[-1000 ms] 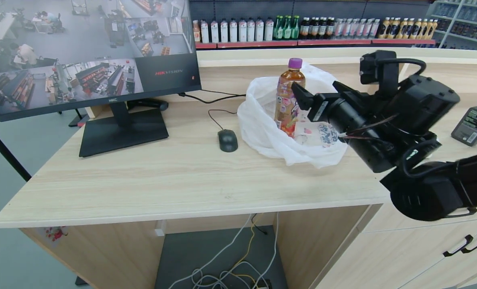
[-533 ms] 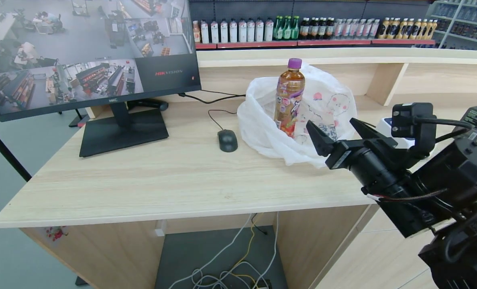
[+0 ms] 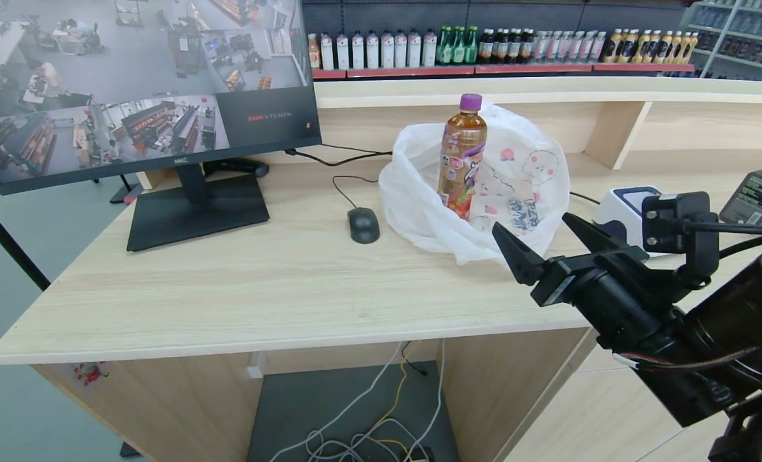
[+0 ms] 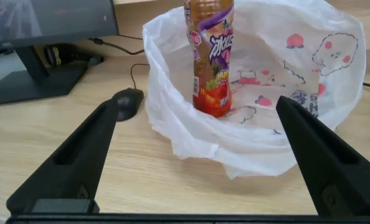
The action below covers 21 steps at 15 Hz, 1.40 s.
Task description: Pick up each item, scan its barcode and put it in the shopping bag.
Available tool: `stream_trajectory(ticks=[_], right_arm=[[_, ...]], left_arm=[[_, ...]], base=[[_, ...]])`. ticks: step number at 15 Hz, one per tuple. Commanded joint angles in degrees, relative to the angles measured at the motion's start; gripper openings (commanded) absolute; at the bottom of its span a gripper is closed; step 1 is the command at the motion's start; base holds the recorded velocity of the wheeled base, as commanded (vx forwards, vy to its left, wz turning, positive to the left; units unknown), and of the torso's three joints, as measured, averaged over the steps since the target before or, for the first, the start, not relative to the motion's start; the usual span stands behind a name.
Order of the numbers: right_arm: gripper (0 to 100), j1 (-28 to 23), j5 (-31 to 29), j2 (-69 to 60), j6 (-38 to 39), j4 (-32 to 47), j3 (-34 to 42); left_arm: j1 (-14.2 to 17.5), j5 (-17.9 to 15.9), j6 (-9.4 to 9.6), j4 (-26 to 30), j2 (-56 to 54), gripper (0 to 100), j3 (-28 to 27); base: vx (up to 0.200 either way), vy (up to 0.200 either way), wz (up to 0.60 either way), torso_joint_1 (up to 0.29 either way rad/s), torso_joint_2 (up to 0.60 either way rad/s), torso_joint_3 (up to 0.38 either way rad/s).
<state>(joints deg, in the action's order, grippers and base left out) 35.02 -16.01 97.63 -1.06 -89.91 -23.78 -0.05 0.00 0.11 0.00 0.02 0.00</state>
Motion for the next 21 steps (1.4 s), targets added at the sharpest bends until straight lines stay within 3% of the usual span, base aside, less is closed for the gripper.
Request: stream_trajectory(ticks=[1,21], right_arm=[[100,0.04,0.1,0.01,0.09,-0.09,-1.53],[100,0.04,0.1,-4.03,0.36,-0.09,0.23]], left_arm=[[-0.04,0.0,0.07,0.0,-0.02,100,0.0],[0.05,0.0,-0.37,0.0,-0.02,100,0.0]], base=[[0.0,-0.2,0.0,-0.007,0.01,0.007],[0.0,-0.2,0.0,0.003,0.0,0.003]])
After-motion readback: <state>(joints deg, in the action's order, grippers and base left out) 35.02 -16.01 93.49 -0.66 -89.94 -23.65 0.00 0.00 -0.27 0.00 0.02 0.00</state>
